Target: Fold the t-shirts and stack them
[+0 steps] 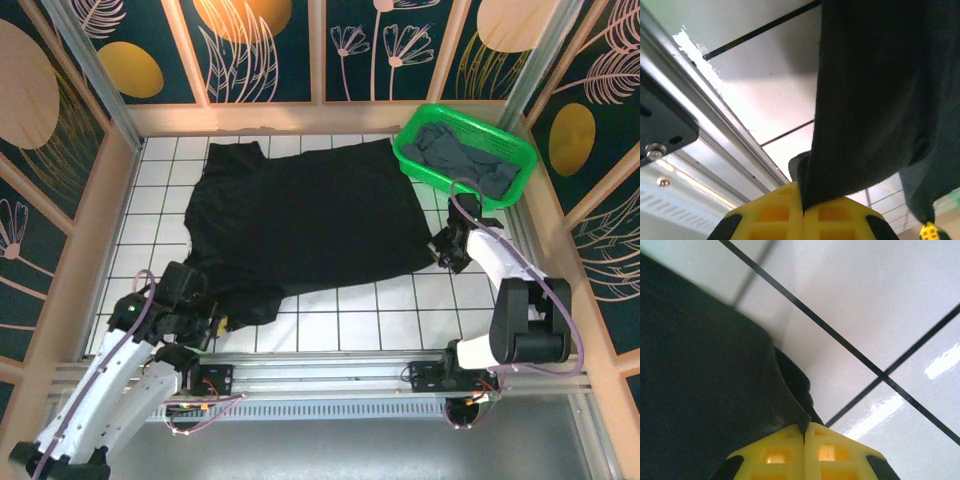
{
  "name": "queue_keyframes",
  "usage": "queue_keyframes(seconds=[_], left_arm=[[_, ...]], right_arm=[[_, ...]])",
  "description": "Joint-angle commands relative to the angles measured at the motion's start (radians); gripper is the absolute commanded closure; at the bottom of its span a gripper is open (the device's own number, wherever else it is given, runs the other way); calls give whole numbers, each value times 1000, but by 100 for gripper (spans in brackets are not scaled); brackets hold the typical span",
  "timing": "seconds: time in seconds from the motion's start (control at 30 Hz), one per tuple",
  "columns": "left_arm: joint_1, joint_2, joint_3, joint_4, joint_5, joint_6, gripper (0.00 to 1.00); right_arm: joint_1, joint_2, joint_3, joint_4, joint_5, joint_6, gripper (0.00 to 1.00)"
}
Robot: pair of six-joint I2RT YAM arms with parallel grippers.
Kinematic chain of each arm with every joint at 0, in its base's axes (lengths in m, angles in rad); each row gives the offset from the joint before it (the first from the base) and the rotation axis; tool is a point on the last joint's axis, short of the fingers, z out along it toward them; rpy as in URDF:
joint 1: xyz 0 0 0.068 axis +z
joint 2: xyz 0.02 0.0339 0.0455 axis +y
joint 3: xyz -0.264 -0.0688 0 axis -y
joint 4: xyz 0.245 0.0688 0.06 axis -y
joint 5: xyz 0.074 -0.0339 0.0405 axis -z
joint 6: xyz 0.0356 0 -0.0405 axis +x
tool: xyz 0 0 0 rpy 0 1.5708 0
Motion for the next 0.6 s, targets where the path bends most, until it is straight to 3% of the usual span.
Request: queue_keyframes(seconds=[0.0,0.33,0.57], left_arm=[[-2,-20,104,-175,-119,-110,100],[-2,64,42,-63,-158,-62,100],[-1,299,159,140,-237,36,100]], right_arm=[[21,-73,63,-95,111,-25,100],[46,-96,-93,-106,24,-53,100],[48,7,45,-91,24,-66,100]])
